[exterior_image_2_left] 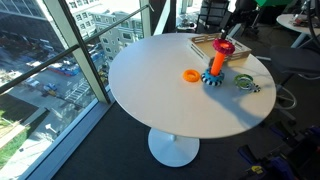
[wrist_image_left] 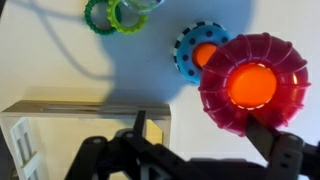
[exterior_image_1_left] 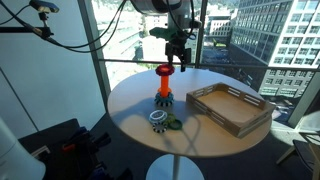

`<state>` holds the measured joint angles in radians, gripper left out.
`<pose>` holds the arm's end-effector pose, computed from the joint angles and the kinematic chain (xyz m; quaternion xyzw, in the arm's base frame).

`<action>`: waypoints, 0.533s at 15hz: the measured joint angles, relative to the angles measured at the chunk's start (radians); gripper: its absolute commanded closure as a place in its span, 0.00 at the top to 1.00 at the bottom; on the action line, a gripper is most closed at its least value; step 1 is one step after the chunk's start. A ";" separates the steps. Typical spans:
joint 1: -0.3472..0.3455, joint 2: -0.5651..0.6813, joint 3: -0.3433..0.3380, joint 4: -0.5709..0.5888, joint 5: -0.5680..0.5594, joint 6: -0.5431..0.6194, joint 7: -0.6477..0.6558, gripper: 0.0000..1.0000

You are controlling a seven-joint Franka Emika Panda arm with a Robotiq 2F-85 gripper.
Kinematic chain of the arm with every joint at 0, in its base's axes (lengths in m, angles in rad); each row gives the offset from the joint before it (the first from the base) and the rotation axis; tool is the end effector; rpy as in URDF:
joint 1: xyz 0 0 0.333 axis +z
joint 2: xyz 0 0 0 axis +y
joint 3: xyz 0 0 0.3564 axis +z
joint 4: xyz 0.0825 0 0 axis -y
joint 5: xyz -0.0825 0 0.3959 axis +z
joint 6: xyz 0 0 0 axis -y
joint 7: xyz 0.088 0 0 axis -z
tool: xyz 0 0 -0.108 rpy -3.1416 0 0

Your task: Put the pink circular object on the orange object

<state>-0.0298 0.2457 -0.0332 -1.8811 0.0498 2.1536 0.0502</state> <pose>0.6363 -0.0368 0.4143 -0.9974 0.0694 -0.0136 0.0169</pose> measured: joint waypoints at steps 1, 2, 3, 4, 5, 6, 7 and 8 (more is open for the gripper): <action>0.000 0.005 0.001 0.000 0.000 0.007 0.000 1.00; 0.001 0.009 0.001 0.000 0.000 0.014 0.000 1.00; 0.001 0.014 0.002 0.000 0.000 0.018 0.000 1.00; 0.002 0.018 0.003 0.000 0.000 0.021 0.000 1.00; 0.003 0.021 0.004 0.000 0.000 0.023 0.000 1.00; 0.004 0.023 0.005 0.000 0.000 0.024 0.000 1.00; 0.005 0.023 0.006 0.000 0.000 0.024 0.000 1.00; 0.006 0.023 0.007 0.000 0.000 0.025 0.000 1.00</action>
<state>-0.0234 0.2690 -0.0259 -1.8810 0.0498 2.1783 0.0501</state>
